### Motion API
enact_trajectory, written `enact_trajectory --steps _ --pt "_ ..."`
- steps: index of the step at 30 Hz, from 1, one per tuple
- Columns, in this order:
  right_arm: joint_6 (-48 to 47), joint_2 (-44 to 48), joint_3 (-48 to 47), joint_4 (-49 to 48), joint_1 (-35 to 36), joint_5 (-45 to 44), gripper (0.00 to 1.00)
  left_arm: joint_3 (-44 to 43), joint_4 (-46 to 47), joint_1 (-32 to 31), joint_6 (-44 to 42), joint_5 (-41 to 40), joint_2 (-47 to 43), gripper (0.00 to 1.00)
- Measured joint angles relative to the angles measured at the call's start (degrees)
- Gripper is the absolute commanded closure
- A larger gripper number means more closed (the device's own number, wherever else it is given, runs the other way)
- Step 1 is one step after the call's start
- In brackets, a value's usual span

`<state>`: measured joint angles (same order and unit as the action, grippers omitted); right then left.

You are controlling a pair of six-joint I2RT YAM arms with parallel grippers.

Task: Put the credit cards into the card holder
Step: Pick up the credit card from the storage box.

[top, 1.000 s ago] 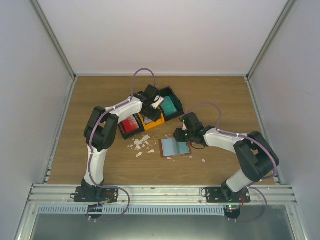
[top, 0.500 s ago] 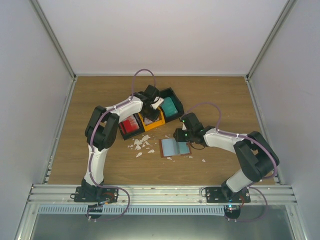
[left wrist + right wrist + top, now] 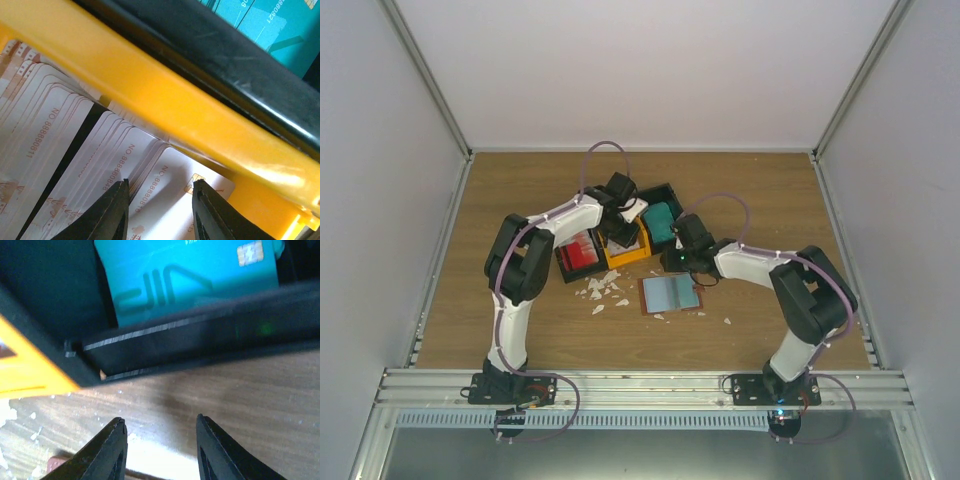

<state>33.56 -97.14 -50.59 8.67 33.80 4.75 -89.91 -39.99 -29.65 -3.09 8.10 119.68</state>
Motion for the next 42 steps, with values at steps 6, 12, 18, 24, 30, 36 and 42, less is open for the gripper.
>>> enact_trajectory --steps 6,12,18,24,30,36,42 --pt "-0.7 -3.5 -2.9 0.5 0.0 -1.7 0.60 1.8 -0.1 -0.2 -0.1 1.2 -1.7 0.64" --pt "-0.8 -4.6 -3.8 1.6 0.0 -2.7 0.60 4.0 0.4 -0.3 0.2 2.3 -4.3 0.62" --pt "-0.9 -4.7 -4.1 2.3 0.0 -3.1 0.61 7.2 0.3 -1.0 1.1 4.6 -8.6 0.62" --pt "-0.8 -4.7 -4.1 2.3 0.0 -3.2 0.61 9.2 -0.1 -1.9 1.2 7.5 -11.0 0.60" --pt "-0.8 -4.7 -4.1 2.3 0.0 -3.2 0.61 9.9 -0.2 -2.3 1.7 9.5 -11.2 0.59" --pt "-0.9 -4.7 -4.1 2.3 0.0 -3.2 0.61 10.5 -0.2 -2.4 2.5 10.1 -11.3 0.54" --pt "-1.0 -4.7 -4.1 2.3 0.0 -3.1 0.61 10.5 0.0 -2.5 2.6 9.7 -11.5 0.42"
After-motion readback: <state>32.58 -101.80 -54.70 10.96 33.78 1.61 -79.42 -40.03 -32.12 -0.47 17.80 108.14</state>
